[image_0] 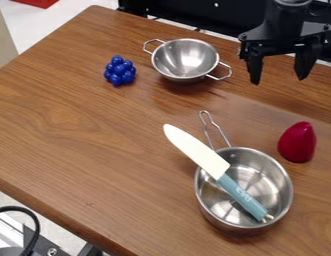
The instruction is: Move the red object to the middle of the table
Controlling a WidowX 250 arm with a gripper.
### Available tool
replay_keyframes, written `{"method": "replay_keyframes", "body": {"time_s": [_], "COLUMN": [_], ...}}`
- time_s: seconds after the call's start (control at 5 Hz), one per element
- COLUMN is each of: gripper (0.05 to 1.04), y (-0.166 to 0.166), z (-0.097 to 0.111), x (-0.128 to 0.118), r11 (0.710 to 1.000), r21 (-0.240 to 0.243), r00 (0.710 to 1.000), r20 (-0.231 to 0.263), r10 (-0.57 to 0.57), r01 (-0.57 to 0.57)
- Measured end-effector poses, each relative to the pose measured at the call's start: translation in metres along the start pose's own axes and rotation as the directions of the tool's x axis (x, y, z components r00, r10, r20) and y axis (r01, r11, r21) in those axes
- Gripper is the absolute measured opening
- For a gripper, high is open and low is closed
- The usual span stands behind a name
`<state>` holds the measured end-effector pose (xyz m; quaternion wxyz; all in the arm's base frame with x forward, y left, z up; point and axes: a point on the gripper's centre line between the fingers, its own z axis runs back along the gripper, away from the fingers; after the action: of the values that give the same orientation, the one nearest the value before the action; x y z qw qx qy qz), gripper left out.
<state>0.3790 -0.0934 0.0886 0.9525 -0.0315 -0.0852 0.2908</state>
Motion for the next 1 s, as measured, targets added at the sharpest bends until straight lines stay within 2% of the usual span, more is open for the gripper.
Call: {"method": "replay_keyframes", "body": {"time_s": [0.2,0.4,0.6,1.0], "gripper": [0.999,0.999,0.999,0.999], "y": [0.004,0.002,-0.003,-0.022], "z": [-0.015,-0.011,-0.010,-0.010], "x": [-0.007,-0.022,-0.034,-0.069], "r11": [0.999,0.996,0.994,0.986], "r21": [0.032,0.038,0.031,-0.019], "r00": [0.999,0.992,0.985,0.985], "r20": [-0.038,-0.103,-0.141,-0.058], "r10": [-0.003,-0.076,-0.102,-0.164], "r01": [0.004,0.080,0.107,0.163]}}
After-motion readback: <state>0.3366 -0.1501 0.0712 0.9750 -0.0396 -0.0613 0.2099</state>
